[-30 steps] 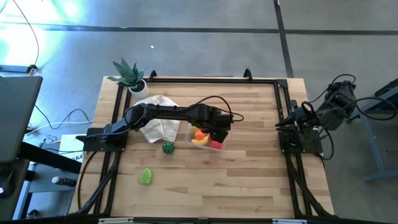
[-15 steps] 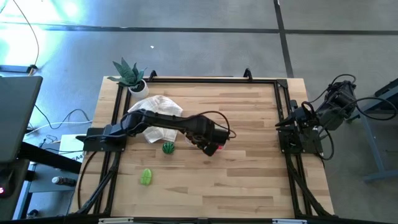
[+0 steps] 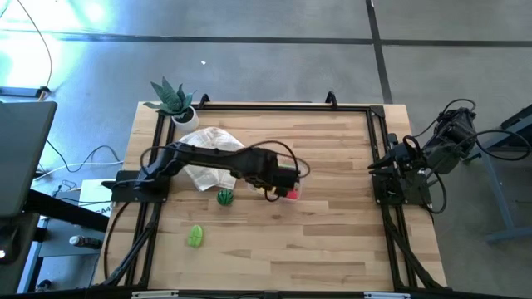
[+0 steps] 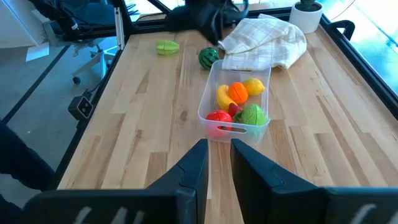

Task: Pick and placing Produce into tupperware
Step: Put the green watermelon into the transparent container

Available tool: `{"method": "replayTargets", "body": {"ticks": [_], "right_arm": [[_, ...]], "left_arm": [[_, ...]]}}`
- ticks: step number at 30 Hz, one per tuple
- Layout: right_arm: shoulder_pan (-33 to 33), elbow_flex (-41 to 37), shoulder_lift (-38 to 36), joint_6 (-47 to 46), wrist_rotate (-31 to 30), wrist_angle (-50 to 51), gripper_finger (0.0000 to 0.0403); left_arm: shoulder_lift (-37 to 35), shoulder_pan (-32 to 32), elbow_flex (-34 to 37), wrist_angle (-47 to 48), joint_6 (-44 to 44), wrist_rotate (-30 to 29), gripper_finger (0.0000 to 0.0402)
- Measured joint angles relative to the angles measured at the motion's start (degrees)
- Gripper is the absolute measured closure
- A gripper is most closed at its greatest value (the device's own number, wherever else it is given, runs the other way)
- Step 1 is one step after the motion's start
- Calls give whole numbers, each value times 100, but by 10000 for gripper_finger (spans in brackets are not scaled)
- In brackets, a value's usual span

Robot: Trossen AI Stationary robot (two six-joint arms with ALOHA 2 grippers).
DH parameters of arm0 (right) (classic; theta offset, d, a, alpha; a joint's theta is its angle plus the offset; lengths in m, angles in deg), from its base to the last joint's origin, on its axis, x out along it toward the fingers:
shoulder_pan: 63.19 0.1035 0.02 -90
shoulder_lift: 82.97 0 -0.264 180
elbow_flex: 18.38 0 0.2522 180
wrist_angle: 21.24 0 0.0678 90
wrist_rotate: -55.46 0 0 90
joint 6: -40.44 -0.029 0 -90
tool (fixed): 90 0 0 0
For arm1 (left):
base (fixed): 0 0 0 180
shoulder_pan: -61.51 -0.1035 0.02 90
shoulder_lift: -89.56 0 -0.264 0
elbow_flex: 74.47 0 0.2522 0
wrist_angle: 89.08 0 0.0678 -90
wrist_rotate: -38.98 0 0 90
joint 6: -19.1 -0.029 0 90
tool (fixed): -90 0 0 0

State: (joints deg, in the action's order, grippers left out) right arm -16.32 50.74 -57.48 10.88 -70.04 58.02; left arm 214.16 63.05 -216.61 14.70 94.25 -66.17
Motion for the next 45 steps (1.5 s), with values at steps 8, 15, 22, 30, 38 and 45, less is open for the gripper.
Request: {"method": "replayTargets", "body": {"ticks": [8, 15, 22, 30, 38, 45], "right_arm": [[-1, 0, -2, 0, -1, 1, 345], [0, 0, -2, 0, -1, 0, 345], [0, 0, -2, 0, -1, 2, 345], [-2, 0, -2, 0, -2, 0, 345], [-2, 0, 0, 0, 0, 2, 345], [-2, 0, 0, 0, 0, 2, 345]], "left_arm": [[-562, -45, 641, -8, 1955, -166, 309], [-1381, -213, 1969, 8, 2757, 600, 309], [-2461, -271, 3155, -2, 2586, 673, 309], [-2975, -267, 4302, -167, 2408, 1184, 309], [-2978, -269, 4725, -849, 1625, 1430, 309], [-2978, -267, 5029, -1535, 1516, 1494, 247]]}}
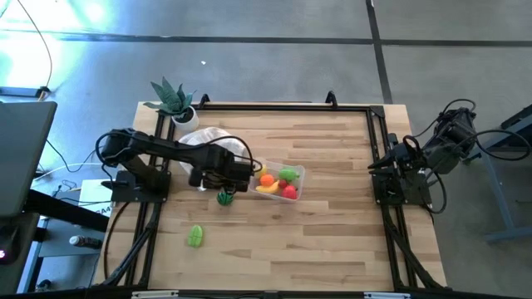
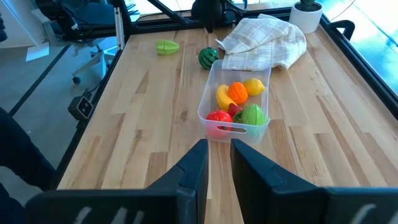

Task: Pick and placing Produce into tupperware
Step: Put the green watermelon into the transparent container

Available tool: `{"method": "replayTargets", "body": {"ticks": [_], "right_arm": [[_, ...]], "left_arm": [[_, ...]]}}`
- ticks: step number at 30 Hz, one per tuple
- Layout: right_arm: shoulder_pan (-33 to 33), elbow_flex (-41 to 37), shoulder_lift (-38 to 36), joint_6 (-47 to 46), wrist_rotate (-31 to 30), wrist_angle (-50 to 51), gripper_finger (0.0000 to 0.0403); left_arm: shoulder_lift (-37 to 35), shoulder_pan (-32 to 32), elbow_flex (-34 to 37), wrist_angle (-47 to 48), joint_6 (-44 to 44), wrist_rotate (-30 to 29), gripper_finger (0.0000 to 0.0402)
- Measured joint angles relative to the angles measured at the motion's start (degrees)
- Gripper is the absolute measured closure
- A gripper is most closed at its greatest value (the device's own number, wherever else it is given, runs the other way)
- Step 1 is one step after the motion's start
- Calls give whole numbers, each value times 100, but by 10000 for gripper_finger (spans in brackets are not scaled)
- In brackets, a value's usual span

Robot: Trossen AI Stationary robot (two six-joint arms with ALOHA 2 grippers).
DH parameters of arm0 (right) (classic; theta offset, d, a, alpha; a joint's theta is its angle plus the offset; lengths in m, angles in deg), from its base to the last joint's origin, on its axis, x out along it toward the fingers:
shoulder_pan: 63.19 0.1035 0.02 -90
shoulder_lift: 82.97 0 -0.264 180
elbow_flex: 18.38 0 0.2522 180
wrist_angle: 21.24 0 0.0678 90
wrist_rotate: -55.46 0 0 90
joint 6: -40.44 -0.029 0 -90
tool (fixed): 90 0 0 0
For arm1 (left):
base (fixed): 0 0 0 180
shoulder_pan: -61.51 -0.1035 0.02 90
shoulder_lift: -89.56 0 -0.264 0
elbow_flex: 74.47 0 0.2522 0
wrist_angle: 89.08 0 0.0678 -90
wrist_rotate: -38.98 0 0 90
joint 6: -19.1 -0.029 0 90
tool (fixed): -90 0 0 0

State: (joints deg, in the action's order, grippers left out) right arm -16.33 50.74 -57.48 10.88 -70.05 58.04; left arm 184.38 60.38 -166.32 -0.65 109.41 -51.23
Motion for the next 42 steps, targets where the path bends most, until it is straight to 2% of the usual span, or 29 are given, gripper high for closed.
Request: {"method": "replayTargets", "body": {"ticks": [11, 17, 33, 42], "right_arm": [[2, 0, -1, 0, 0, 0, 345], [0, 0, -3, 0, -2, 0, 345], [2, 0, -2, 0, 0, -2, 345], [0, 0, -2, 0, 0, 0, 345]], "left_arm": [[110, 0, 71, -166, 105, -123, 73], [365, 0, 151, -321, 168, 36, 8], [502, 0, 1031, -1406, 217, 657, 24], [503, 0, 1491, -2073, 309, 730, 24]]}}
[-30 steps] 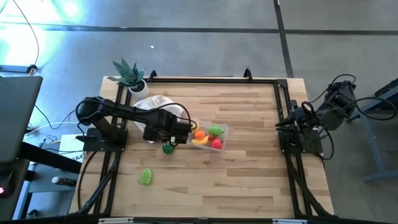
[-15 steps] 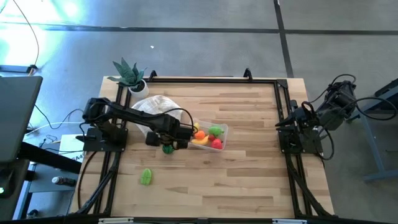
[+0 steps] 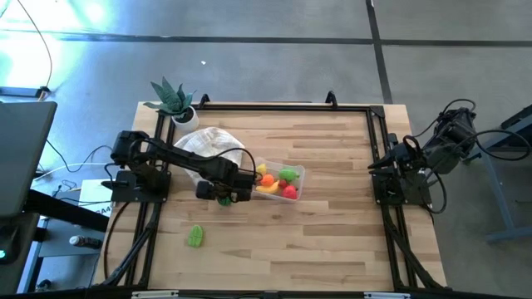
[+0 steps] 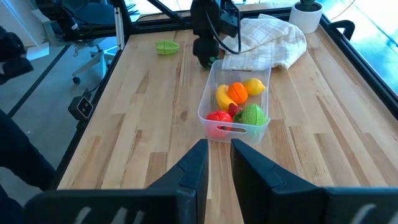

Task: Pick and placing Produce into tupperware
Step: Put the green watermelon into the transparent container

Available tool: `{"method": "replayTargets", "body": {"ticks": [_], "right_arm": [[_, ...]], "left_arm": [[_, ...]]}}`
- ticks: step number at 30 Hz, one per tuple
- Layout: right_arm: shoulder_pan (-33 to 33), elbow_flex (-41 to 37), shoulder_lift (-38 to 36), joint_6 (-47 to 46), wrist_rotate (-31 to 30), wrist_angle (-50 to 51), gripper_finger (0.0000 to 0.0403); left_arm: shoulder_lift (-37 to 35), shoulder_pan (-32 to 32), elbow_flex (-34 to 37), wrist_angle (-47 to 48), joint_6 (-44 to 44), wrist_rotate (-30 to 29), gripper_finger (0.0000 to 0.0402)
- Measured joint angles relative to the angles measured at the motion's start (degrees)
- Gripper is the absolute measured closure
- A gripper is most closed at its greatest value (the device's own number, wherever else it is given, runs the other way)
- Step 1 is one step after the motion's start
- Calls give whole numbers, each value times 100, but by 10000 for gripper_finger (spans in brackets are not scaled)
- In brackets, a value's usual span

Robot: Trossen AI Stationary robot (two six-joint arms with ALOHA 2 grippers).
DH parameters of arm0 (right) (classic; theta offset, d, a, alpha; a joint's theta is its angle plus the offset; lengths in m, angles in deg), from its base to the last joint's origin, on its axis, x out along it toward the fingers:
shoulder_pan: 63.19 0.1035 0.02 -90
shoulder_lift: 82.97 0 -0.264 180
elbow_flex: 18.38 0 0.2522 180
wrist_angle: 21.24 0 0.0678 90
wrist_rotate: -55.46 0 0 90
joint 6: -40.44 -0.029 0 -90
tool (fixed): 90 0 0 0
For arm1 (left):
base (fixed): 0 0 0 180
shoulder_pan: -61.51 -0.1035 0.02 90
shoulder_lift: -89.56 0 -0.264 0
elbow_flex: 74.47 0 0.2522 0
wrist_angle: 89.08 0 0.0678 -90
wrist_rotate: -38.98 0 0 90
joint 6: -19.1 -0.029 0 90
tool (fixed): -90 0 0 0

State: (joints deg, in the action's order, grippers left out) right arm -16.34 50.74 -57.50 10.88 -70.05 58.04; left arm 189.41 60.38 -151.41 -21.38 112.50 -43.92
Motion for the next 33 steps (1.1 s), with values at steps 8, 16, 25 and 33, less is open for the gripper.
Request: {"method": "replayTargets", "body": {"ticks": [8, 16, 25, 33], "right_arm": [[0, 0, 0, 0, 0, 0, 345], [0, 0, 0, 0, -2, 0, 345], [0, 0, 0, 0, 0, -2, 345], [1, 0, 0, 0, -1, -2, 345]], "left_arm": [[11, 0, 316, -349, 95, 40, 24], [11, -2, 394, -555, 109, -32, 24], [13, -4, 394, -548, 99, -131, 53], [13, -2, 391, -459, 117, -131, 104]]}}
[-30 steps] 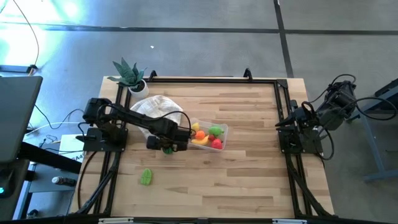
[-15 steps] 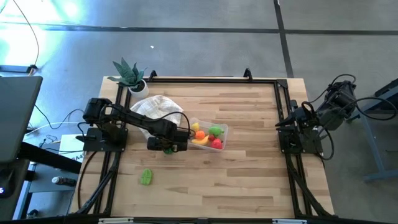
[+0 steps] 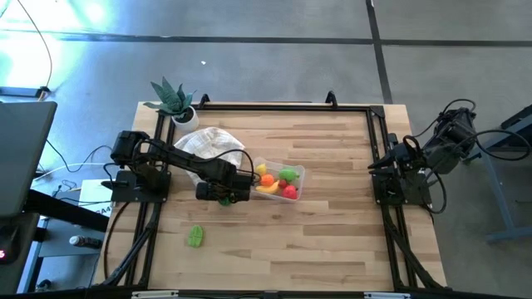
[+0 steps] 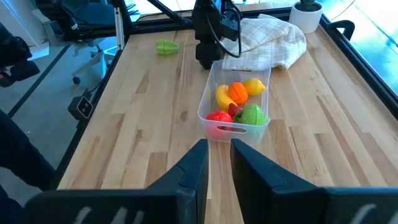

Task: Pick and placing Produce into tupperware
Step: Put the green watermelon into the transparent container

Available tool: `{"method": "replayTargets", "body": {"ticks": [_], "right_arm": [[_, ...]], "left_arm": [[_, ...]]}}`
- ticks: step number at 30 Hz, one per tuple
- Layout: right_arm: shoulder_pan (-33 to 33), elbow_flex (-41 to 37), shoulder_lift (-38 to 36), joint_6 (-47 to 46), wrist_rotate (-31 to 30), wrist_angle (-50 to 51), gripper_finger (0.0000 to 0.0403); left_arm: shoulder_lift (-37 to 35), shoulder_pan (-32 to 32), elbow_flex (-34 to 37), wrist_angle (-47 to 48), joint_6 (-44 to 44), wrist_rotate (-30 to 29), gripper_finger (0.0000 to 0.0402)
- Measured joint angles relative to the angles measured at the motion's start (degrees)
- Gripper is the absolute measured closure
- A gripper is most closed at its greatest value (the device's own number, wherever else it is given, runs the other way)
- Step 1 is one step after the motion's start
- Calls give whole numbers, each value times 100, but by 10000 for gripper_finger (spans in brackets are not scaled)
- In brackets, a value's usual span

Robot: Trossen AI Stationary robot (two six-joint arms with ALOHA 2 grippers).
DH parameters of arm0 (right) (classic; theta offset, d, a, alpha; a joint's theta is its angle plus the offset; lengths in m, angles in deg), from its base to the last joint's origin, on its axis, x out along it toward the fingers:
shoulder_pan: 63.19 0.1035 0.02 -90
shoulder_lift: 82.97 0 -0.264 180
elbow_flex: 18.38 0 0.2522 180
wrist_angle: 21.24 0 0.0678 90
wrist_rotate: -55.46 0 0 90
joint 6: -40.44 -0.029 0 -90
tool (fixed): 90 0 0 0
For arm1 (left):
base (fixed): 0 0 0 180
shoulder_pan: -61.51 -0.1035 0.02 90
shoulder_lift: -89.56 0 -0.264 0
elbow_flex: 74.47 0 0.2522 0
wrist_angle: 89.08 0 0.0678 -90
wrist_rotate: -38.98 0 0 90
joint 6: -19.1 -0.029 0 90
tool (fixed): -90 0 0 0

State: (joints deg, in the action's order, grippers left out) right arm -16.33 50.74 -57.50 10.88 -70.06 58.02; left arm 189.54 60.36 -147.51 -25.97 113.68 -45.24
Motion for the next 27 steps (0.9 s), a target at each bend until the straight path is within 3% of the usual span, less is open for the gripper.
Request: {"method": "replayTargets", "body": {"ticks": [4, 12, 21, 27], "right_arm": [[-1, 0, 0, 0, 1, 2, 345], [0, 0, 0, 0, 1, 2, 345], [1, 0, 0, 0, 1, 2, 345], [0, 0, 0, 0, -1, 1, 345]], "left_arm": [[-1, 0, -2, 6, 3, 0, 111], [2, 2, 1, 6, 6, -47, 89], [-2, 2, -2, 15, 21, -32, 115], [-7, 2, -51, 38, -31, -15, 98]]}}
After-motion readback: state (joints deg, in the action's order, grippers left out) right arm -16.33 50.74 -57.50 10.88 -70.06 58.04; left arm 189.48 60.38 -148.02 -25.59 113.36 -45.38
